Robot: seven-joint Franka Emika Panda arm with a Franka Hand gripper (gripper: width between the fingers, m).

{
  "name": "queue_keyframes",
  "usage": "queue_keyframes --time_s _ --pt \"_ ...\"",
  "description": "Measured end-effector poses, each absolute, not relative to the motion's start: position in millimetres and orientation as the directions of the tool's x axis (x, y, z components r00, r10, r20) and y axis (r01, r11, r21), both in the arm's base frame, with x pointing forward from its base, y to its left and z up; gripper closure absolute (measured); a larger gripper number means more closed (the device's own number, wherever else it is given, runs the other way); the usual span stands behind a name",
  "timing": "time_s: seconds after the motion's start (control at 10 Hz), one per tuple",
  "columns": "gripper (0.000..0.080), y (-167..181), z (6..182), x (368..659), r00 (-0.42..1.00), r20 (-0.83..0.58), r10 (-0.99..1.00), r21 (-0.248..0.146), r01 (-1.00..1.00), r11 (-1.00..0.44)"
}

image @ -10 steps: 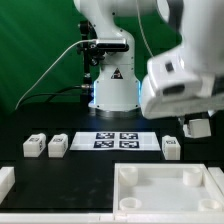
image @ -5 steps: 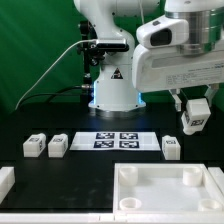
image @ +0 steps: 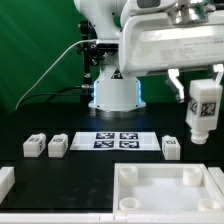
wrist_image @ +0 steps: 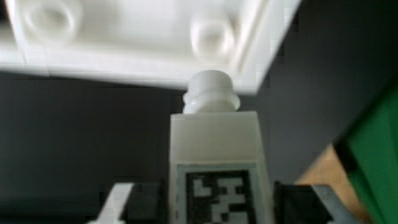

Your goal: Assemble one leg

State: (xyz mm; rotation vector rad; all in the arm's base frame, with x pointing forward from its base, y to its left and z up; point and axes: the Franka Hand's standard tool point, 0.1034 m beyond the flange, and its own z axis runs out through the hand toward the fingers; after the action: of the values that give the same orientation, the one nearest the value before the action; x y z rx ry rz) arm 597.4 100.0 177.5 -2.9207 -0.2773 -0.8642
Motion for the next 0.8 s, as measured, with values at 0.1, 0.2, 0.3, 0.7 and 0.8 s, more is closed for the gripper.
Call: queue_keyframes --time_s 0.1,0.2,0.3,0.7,0.8 --pt "0.0512 93 172.2 593 0.775 0.614 0.149 -0.005 0.194 -0.981" --pt "0.0512 91 165.7 590 0.778 0.61 0.147 -0.007 0.191 -0.982" --pt "0.0512 93 163.4 589 0.778 0.611 0.148 -0.007 0.193 -0.981" --pt "0.0512 106 118.8 608 0.815 0.562 0.142 -0.037 0.196 -0.98" --pt "0.0512 108 107.1 608 0.823 0.55 0.14 -0.043 0.196 -0.98"
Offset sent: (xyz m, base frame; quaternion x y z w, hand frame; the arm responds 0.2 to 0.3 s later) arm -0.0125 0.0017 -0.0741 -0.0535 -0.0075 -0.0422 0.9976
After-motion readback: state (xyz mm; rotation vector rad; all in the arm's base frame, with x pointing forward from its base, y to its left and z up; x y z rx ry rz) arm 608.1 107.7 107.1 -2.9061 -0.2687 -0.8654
